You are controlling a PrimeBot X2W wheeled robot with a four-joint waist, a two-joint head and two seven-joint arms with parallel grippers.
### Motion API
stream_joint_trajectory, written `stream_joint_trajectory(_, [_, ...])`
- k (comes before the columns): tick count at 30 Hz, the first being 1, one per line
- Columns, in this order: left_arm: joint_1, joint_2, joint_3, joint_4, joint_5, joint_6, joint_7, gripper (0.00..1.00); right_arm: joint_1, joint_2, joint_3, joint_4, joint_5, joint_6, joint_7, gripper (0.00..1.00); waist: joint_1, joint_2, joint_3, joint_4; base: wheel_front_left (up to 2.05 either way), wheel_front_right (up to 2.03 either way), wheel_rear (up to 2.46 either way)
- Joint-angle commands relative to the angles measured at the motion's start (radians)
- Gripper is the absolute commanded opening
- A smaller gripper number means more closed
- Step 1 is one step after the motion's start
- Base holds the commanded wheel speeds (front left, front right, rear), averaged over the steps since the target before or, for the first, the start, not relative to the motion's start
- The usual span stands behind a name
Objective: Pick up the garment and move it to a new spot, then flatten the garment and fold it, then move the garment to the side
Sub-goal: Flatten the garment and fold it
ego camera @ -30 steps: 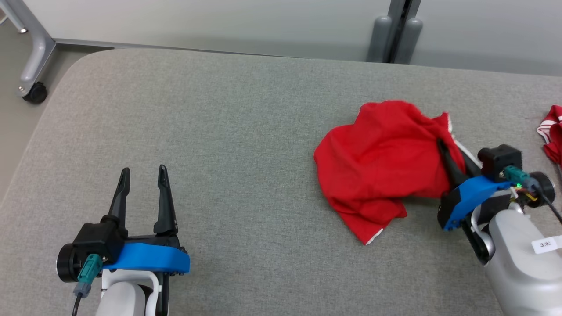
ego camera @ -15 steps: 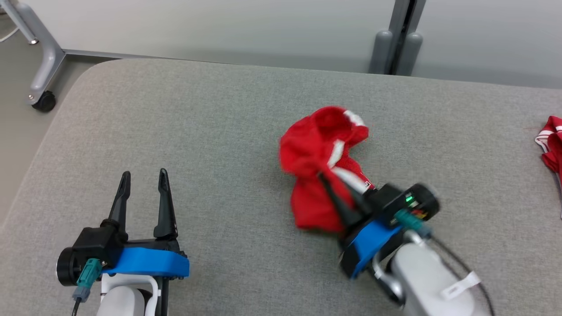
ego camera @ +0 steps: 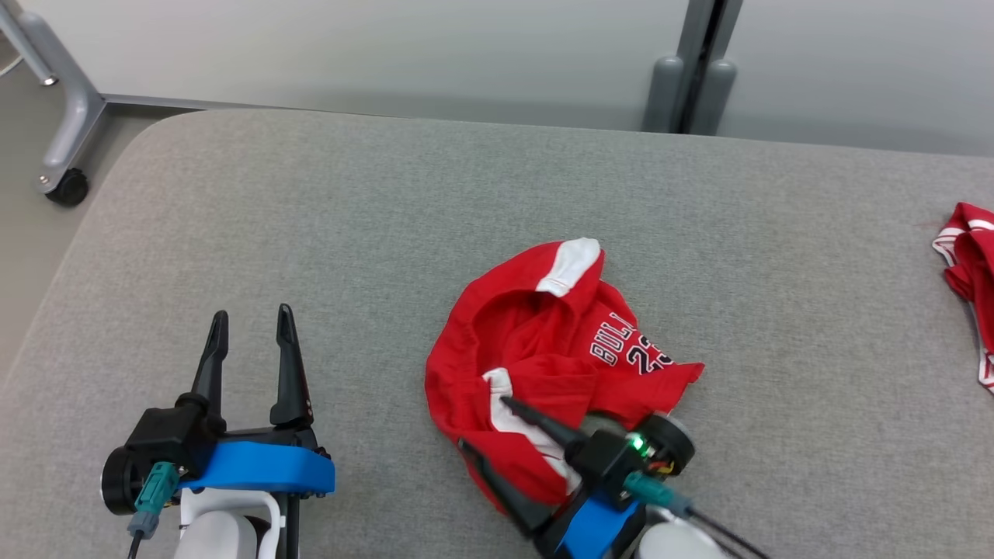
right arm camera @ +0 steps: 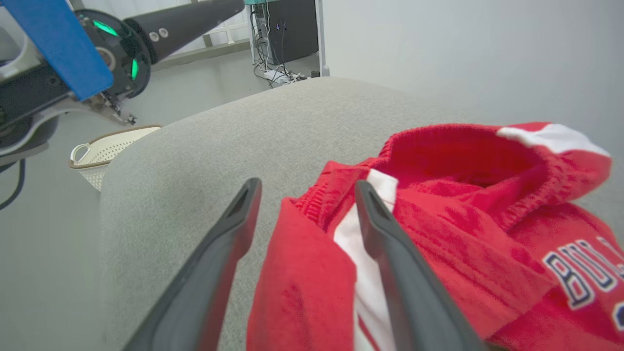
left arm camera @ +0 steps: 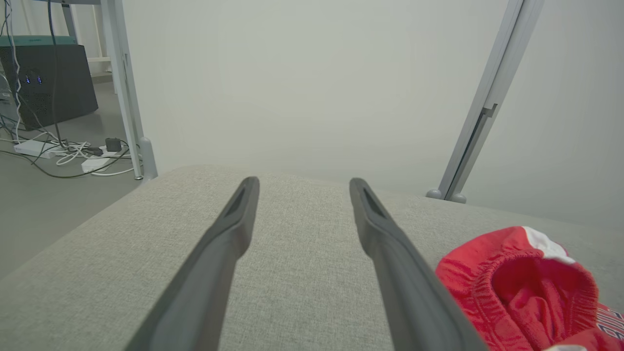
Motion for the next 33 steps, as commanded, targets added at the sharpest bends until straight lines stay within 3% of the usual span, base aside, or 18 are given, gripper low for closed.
stream_joint_trajectory(1, [0.005, -0.001, 0.003, -0.004, 0.003, -0.001, -0.005, 1.00, -0.007, -0.007, -0.031, -0.036, -0.003, 0.000, -0.006, 1.00, -0.0001, 0.0000, -0.003, -0.011, 0.00, 0.00, 0.00])
stream_joint_trajectory(6, [-0.003, -0.001, 0.016, -0.009, 0.009, -0.004, -0.005, 1.00, -0.012, -0.038, -0.149, -0.135, -0.042, 0.000, 0.001, 1.00, -0.0001, 0.0000, -0.001, -0.029, 0.00, 0.00, 0.00])
stream_joint_trajectory(11, [-0.011, -0.001, 0.011, -0.011, 0.009, -0.006, -0.005, 1.00, -0.011, -0.050, -0.198, -0.147, -0.064, 0.000, 0.034, 1.00, -0.0001, 0.0000, 0.004, -0.021, 0.00, 0.00, 0.00])
stream_joint_trajectory(16, [-0.019, -0.001, -0.001, -0.011, 0.001, -0.006, -0.005, 1.00, -0.037, -0.048, -0.180, -0.103, -0.079, 0.000, 0.070, 1.00, -0.0001, 0.0000, 0.018, 0.006, 0.00, 0.00, 0.00])
stream_joint_trajectory(22, [-0.033, -0.001, -0.024, -0.004, -0.014, 0.000, -0.005, 1.00, -0.104, -0.038, -0.107, 0.049, -0.071, 0.000, 0.105, 1.00, -0.0001, 0.0000, 0.042, 0.058, 0.00, 0.00, 0.00])
stream_joint_trajectory(23, [-0.035, -0.001, -0.028, -0.004, -0.016, 0.002, -0.005, 1.00, -0.113, -0.037, -0.101, 0.074, -0.070, 0.000, 0.110, 0.39, -0.0001, 0.0000, 0.043, 0.061, 0.00, 0.00, 0.00])
stream_joint_trajectory(24, [-0.037, -0.002, -0.033, -0.005, -0.018, 0.003, -0.005, 1.00, -0.125, -0.037, -0.094, 0.096, -0.068, 0.000, 0.112, 0.00, -0.0001, 0.0000, 0.045, 0.066, 0.00, 0.00, 0.00])
stream_joint_trajectory(29, [-0.021, -0.002, -0.030, -0.008, -0.023, 0.016, -0.005, 1.00, -0.150, -0.023, -0.092, 0.133, -0.027, 0.000, 0.043, 0.00, -0.0001, 0.0000, 0.038, 0.053, 0.00, 0.00, 0.00])
stream_joint_trajectory(33, [-0.009, -0.001, -0.019, -0.003, -0.017, 0.012, -0.005, 1.00, -0.149, -0.020, -0.151, 0.101, -0.009, 0.000, 0.004, 0.00, -0.0001, 0.0000, 0.019, 0.013, 0.00, 0.00, 0.00])
